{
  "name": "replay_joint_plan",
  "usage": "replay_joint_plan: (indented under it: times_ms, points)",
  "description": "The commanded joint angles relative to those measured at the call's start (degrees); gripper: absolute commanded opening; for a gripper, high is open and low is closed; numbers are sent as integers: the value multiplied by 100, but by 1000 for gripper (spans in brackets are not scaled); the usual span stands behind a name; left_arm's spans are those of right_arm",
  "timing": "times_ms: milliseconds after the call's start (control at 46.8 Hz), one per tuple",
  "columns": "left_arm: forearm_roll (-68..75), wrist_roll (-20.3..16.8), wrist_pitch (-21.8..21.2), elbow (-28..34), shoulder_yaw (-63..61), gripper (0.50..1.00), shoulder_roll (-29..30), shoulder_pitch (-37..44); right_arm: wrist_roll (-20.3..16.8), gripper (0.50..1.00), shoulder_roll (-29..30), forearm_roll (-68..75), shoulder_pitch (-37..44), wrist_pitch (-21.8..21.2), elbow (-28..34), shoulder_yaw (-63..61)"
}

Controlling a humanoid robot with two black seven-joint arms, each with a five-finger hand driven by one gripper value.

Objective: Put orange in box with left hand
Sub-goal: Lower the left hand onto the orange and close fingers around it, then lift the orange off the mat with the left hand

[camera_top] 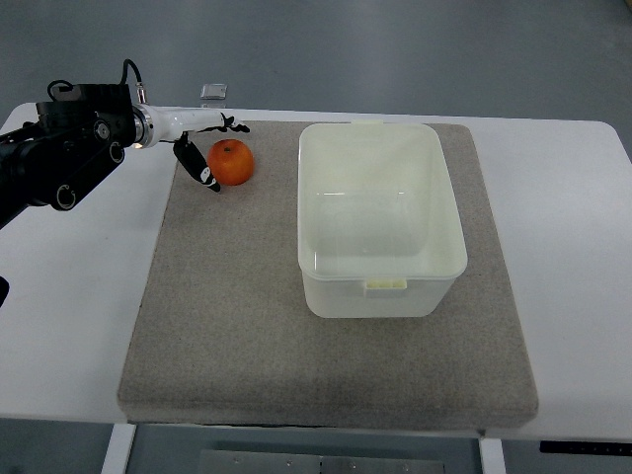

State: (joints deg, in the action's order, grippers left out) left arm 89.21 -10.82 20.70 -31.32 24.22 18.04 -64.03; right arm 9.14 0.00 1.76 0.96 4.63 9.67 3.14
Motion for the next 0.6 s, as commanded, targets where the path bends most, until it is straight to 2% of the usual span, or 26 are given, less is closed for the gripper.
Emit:
replay_joint_plan:
  times_ms: [0,214,257,471,513,578]
  points:
    - [9,1,-66,90,-14,977,-46,5,0,926,0,0,1,3,0,2]
    - [18,27,-224,134,-102,936,-143,5,-9,926,0,0,1,-6,0,2]
    - [18,27,-250,134,-128,894,-152,5,-9,926,0,0,1,-6,0,2]
    - [9,36,-286,134,-198,780,-169,5,0,926,0,0,1,-6,0,2]
    - [9,36,-286,134,-199,771,-161,14,-9,926,0,0,1,3,0,2]
    - [17,36,-277,134,-225,677,-161,14,0,926,0,0,1,-6,0,2]
